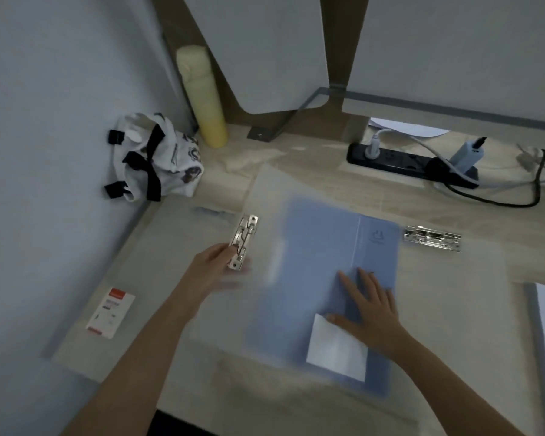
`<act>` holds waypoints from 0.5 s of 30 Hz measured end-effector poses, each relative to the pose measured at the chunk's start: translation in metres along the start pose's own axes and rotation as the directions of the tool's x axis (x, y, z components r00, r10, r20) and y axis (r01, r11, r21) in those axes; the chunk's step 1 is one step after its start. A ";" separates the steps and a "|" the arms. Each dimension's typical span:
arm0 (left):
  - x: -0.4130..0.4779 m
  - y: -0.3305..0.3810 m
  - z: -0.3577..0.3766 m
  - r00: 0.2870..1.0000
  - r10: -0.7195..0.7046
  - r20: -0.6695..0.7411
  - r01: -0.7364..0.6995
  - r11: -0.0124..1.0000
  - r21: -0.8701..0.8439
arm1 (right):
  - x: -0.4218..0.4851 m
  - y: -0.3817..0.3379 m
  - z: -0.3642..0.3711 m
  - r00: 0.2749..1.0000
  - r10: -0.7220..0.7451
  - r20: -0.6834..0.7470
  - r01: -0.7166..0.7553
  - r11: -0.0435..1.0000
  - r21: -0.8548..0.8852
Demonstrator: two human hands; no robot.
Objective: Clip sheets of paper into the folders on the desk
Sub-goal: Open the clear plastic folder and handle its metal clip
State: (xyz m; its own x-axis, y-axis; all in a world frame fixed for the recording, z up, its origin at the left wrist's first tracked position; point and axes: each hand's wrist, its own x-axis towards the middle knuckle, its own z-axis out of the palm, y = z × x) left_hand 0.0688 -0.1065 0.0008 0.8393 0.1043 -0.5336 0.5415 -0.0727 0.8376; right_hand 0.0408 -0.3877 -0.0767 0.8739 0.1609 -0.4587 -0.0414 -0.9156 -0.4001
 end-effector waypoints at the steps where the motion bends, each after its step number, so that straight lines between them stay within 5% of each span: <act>1: 0.004 -0.008 -0.003 0.999 -0.037 0.004 0.037 0.999 0.003 | -0.001 0.002 0.004 1.000 0.008 0.000 -0.008 0.999 -0.040; 7: 0.014 -0.050 -0.012 0.982 -0.189 -0.025 0.188 0.981 -0.053 | 0.001 0.004 0.023 0.998 0.029 -0.054 -0.035 0.994 -0.103; 15: 0.020 -0.063 -0.013 0.983 -0.180 -0.030 0.171 0.967 -0.190 | 0.004 0.009 0.032 0.998 0.018 -0.064 -0.025 0.993 -0.117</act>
State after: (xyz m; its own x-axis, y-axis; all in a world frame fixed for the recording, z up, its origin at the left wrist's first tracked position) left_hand 0.0509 -0.0865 -0.0607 0.7262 0.1458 -0.6718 0.6580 0.1358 0.7407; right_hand 0.0289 -0.3834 -0.1074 0.9024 0.1207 -0.4137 -0.0063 -0.9562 -0.2926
